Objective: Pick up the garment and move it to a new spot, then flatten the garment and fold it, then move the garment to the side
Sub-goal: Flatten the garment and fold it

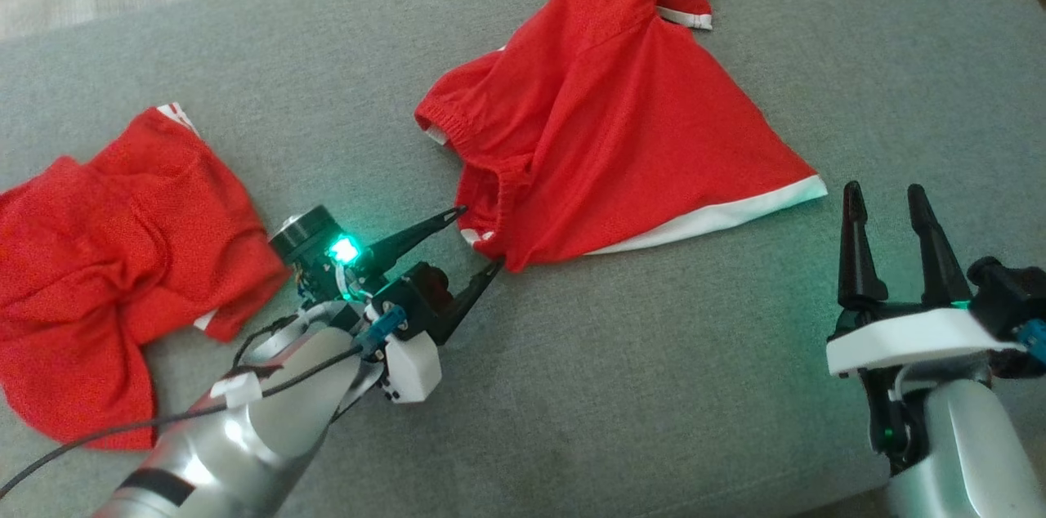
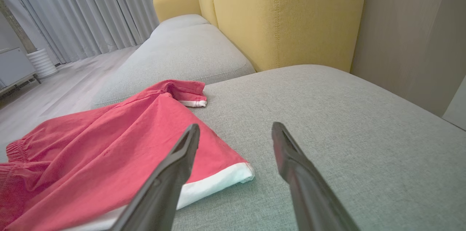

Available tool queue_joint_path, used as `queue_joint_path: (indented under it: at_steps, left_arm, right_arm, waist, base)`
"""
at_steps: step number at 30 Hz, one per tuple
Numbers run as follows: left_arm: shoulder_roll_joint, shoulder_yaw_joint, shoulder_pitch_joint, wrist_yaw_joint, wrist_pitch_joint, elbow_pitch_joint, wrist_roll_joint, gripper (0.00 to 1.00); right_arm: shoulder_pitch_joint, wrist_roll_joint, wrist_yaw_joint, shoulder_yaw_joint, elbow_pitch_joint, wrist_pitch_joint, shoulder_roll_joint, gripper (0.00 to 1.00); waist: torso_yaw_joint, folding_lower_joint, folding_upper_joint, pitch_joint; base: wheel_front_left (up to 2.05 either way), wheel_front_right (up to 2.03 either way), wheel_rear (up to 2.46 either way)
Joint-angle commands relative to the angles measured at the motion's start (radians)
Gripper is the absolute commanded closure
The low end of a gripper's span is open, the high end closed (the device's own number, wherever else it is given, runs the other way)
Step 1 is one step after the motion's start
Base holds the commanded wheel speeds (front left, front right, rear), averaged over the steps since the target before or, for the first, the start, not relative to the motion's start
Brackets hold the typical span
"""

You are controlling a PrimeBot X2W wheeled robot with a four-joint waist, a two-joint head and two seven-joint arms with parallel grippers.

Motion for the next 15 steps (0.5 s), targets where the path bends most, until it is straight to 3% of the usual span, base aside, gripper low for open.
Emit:
queue_joint_path:
  at_steps: [1,15]
  left_arm:
    - [0.024,0.022,-0.048,0.002,-0.012,-0.015,-0.008,0.00]
    - [0.040,-0.087,-0.100,0.002,-0.025,0.064,-0.044,0.00]
  right_arm:
    - [-0.034,-0.001,-0.001,0.024,-0.028,-0.010,-0.004,0.00]
    - [-0.035,-0.005,-0.001,0.027,-0.010,-0.010,-0.004,0.00]
  waist:
    - [-0.002,0.0000,0.0000,0.000]
    - [-0.010,0.0000,0.0000,-0.001]
  base:
    - [0.00,0.00,0.00]
    - [0.00,0.00,0.00]
